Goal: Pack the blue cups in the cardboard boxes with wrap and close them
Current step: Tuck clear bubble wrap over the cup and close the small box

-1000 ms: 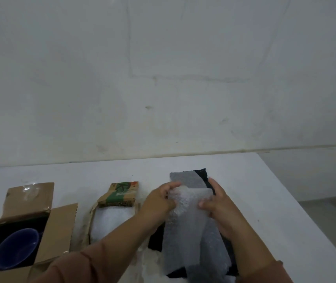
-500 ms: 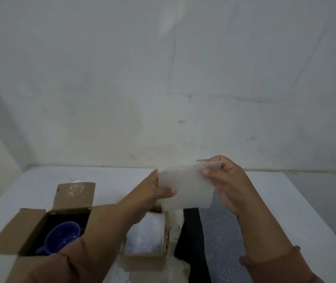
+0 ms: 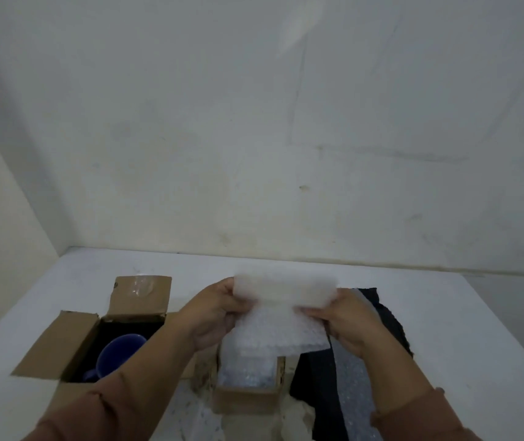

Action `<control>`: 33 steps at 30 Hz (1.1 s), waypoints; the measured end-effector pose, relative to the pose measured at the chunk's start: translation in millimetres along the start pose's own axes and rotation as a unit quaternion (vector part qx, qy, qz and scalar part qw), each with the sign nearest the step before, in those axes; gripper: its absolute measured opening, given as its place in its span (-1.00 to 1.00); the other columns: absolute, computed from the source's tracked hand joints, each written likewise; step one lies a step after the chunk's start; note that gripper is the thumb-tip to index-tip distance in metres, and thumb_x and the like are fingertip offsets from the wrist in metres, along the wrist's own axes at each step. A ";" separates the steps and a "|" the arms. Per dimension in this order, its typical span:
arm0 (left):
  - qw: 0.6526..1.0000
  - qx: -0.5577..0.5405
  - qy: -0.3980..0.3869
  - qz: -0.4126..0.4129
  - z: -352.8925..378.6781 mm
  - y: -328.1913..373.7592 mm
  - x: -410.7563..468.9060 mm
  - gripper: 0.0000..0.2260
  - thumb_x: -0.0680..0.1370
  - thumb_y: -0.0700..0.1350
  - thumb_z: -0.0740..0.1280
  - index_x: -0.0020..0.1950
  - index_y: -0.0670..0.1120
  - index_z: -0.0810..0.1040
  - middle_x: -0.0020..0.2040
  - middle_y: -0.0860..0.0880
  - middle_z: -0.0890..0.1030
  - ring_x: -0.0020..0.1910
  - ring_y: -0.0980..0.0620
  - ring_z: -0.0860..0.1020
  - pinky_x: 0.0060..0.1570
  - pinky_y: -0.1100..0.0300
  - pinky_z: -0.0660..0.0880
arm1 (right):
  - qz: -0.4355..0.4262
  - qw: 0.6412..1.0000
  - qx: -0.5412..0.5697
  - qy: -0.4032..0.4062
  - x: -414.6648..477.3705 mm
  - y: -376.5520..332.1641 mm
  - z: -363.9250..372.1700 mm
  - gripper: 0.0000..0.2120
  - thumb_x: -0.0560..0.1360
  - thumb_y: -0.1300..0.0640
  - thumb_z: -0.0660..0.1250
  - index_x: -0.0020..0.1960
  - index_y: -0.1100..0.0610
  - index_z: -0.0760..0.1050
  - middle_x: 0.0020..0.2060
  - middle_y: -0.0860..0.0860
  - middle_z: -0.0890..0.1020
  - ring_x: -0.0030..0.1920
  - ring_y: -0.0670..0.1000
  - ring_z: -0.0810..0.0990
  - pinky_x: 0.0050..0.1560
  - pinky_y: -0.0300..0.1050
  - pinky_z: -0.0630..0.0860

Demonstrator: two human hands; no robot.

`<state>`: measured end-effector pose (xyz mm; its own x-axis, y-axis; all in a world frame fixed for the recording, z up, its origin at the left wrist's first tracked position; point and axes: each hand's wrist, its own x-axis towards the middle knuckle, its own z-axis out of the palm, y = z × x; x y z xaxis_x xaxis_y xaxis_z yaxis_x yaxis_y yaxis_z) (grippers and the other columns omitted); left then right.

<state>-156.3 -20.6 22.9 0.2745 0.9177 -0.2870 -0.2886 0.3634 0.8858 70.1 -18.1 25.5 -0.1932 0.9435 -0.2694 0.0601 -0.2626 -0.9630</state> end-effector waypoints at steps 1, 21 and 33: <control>0.999 -0.036 0.006 -0.006 -5.3 -1.1 -0.3 -0.65 0.49 -0.50 0.07 -0.12 -0.22 0.60 -0.01 -0.16 0.64 -0.05 -0.07 0.62 -0.05 0.11 0.58 | 0.009 1.000 -0.014 -0.002 1.6 1.7 0.6 -0.68 0.44 0.43 0.32 -0.34 0.11 0.67 -0.25 0.03 0.70 -0.26 0.00 0.66 -0.33 -0.20 0.58; 0.713 0.661 0.166 0.164 -40.9 -69.0 4.1 -0.56 0.41 -0.24 0.37 0.19 0.06 0.33 0.29 -0.01 0.28 0.08 0.06 0.37 -0.04 0.32 0.44 | -0.018 0.889 -0.457 0.017 44.2 57.4 57.8 -0.69 0.49 0.36 0.17 -0.20 -0.05 0.43 -0.05 -0.04 0.38 -0.06 -0.05 0.42 -0.05 -0.28 0.31; 0.534 0.835 -0.043 0.127 -57.7 -73.6 6.2 -0.35 0.38 0.09 0.28 0.44 -0.05 0.21 0.50 -0.12 0.20 0.47 -0.10 0.14 0.45 -0.05 -0.07 | -0.145 0.706 -0.693 -0.021 34.3 69.4 60.6 -0.64 0.50 0.05 0.21 0.26 0.13 0.42 0.36 0.07 0.30 0.29 0.12 0.25 0.21 0.07 0.18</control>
<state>-186.4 -32.4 -65.0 0.4830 0.8666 -0.1251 0.8737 -0.4864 0.0038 8.3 -16.2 -50.9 -0.4214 0.9024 -0.0897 0.9068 0.4180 -0.0546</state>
